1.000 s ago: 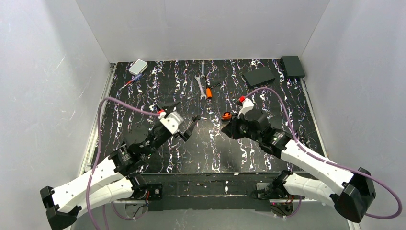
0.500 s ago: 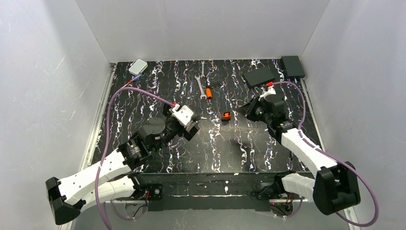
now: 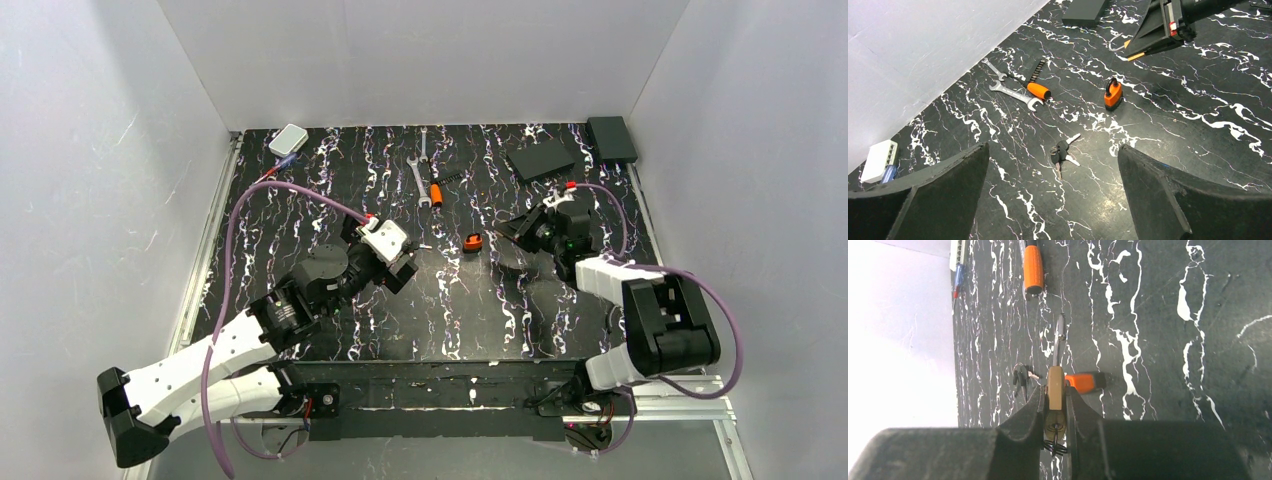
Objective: Unlock with the key
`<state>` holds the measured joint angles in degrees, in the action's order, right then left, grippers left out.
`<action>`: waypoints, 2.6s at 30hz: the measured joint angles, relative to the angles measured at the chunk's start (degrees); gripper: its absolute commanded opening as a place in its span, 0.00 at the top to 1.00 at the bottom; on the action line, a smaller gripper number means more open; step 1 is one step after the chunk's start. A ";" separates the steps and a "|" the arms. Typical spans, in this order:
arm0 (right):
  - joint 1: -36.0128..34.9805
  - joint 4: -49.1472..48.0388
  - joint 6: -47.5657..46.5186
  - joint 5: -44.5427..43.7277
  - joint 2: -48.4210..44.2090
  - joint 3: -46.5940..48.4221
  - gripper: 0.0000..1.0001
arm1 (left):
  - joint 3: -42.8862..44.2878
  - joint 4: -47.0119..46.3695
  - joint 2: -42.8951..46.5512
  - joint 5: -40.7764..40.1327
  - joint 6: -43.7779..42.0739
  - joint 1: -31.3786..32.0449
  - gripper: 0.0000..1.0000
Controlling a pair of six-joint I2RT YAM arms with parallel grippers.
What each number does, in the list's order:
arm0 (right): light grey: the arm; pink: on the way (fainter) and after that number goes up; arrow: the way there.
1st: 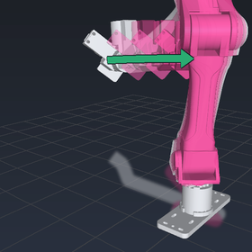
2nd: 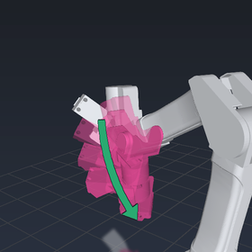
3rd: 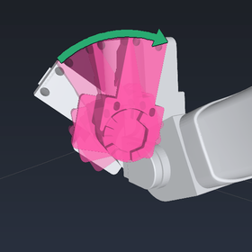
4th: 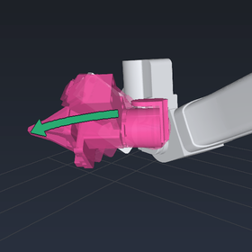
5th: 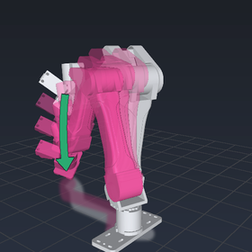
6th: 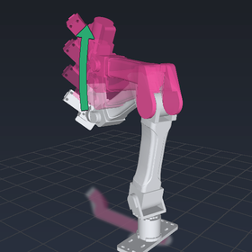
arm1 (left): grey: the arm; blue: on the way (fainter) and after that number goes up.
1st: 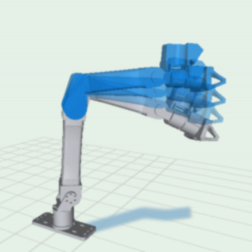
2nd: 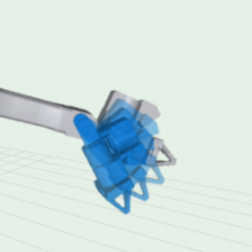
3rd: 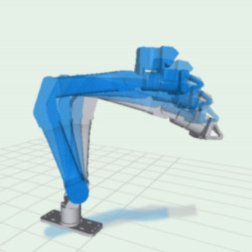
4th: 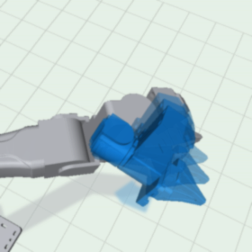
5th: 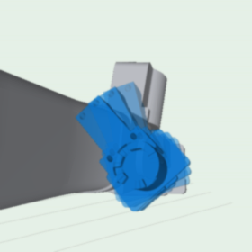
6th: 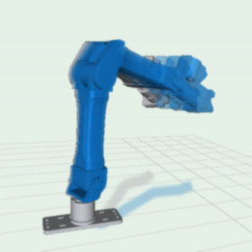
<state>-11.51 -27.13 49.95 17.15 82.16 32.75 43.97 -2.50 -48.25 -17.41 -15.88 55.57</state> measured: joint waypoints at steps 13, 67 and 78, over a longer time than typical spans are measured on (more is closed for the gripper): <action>1.31 -11.96 2.19 4.74 14.15 -0.02 0.63 | 0.00 0.00 -0.41 -0.17 -0.24 0.00 0.01; -13.64 20.63 -37.28 -4.94 -17.09 2.76 0.02 | -0.10 -0.03 1.00 1.43 -3.50 0.00 0.01; -15.93 22.99 -47.79 -7.82 -4.02 12.82 0.03 | -0.11 -0.02 1.49 2.41 -3.94 0.00 0.01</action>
<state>-27.44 -4.14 2.16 9.32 78.14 45.57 43.86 -2.52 -46.76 -15.00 -19.82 55.57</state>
